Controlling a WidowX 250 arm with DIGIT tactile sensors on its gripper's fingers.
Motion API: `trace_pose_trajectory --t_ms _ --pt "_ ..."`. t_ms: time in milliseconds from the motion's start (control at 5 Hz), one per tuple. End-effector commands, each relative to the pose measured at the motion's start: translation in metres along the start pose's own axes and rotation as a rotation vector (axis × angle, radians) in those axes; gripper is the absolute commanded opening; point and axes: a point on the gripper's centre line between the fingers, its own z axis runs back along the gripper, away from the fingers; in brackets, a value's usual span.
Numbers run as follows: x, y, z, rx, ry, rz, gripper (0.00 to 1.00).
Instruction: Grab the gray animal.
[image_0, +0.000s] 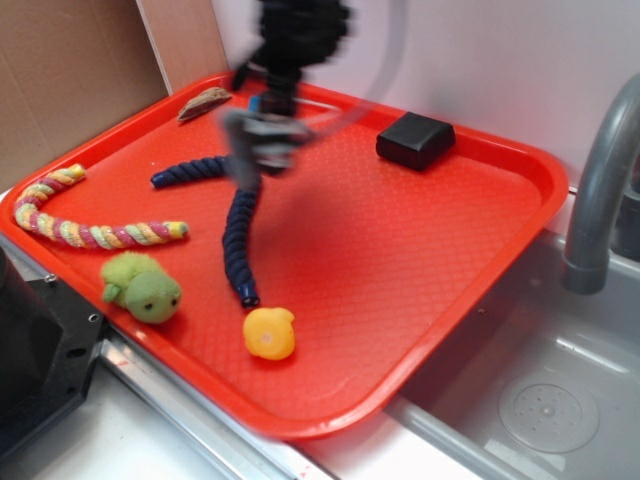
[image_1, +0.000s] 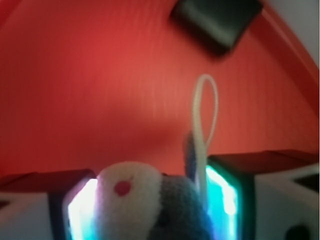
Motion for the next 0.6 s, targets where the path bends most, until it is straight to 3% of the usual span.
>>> trace_pose_trajectory --t_ms 0,200,400 --pt "-0.063 0.01 0.044 0.037 -0.078 0.153 0.0" --pt "-0.079 0.012 0.059 -0.008 -0.096 0.265 0.0" --pt "-0.081 0.015 0.074 -0.037 -0.049 0.371 0.0"
